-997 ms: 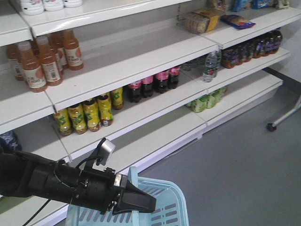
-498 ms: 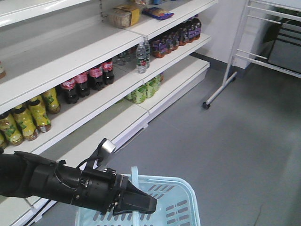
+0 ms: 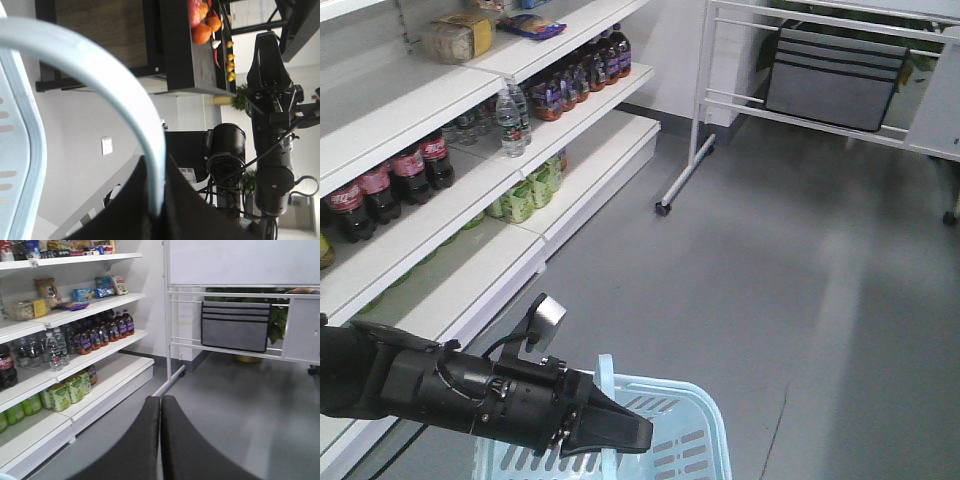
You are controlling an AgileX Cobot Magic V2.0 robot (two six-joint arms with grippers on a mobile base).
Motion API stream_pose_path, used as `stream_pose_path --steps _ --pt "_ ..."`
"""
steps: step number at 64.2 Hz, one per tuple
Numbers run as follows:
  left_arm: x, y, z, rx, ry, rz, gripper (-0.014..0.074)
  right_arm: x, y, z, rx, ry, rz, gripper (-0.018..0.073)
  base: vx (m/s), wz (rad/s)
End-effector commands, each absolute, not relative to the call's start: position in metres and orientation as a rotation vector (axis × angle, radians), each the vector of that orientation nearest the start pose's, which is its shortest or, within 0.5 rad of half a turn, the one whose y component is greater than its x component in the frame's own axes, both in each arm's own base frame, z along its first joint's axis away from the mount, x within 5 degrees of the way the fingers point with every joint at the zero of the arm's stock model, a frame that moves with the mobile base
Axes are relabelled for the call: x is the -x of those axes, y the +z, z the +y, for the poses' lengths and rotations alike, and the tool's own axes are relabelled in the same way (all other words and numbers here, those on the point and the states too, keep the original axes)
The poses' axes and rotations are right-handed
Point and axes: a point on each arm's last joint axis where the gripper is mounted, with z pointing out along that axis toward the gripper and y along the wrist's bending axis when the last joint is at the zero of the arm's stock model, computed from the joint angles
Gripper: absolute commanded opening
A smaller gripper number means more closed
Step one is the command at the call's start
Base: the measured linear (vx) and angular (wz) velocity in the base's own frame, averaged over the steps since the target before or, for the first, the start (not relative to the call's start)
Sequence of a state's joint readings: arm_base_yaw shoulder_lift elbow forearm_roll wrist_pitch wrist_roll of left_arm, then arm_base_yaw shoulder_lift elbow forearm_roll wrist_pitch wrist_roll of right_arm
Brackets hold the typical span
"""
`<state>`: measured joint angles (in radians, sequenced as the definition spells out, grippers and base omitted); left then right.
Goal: Place coke in basket with both arms
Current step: 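Turn the base away from the shelf holding the basket in the left gripper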
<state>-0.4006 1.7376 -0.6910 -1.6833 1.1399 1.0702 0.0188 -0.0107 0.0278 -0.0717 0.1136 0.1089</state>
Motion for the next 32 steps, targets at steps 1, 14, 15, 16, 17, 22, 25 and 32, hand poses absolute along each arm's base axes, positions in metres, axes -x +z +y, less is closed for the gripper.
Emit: stream_pose_path --steps 1,14,15,16,17,22,25,32 --pt "-0.2222 0.2055 -0.1867 -0.227 -2.013 2.285 -0.0006 -0.0561 0.1986 0.0005 -0.013 0.03 1.537 -0.001 -0.05 -0.39" --pt "-0.2222 0.2055 -0.1867 -0.227 -2.013 2.285 -0.0006 -0.0561 0.1986 0.0005 -0.013 0.03 1.537 -0.001 -0.05 -0.39" --pt "-0.2222 0.2055 -0.1867 -0.227 -2.013 2.285 -0.0006 -0.0561 0.1986 0.0005 -0.013 0.03 1.537 -0.001 -0.05 -0.38" --pt "-0.2222 0.2055 -0.1867 -0.227 -2.013 2.285 -0.0006 -0.0561 0.1986 0.0005 -0.013 0.03 1.537 -0.001 -0.05 -0.38" --pt "-0.2222 0.2055 -0.1867 -0.227 -2.013 2.285 -0.0006 -0.0561 0.1986 0.0005 -0.013 0.03 1.537 -0.001 -0.05 -0.38" --pt "-0.2222 0.2055 -0.1867 -0.227 -2.013 2.285 -0.0006 -0.0561 0.1986 0.0005 -0.013 0.03 1.537 -0.001 -0.04 -0.37" --pt "-0.2222 0.2055 -0.1867 -0.227 -2.013 2.285 -0.0006 -0.0561 0.1986 0.0005 -0.013 0.03 1.537 -0.001 -0.04 -0.35" --pt "-0.2222 0.2055 -0.1867 -0.227 -2.013 2.285 -0.0006 -0.0561 0.1986 0.0005 -0.013 0.03 1.537 -0.001 -0.03 -0.33"
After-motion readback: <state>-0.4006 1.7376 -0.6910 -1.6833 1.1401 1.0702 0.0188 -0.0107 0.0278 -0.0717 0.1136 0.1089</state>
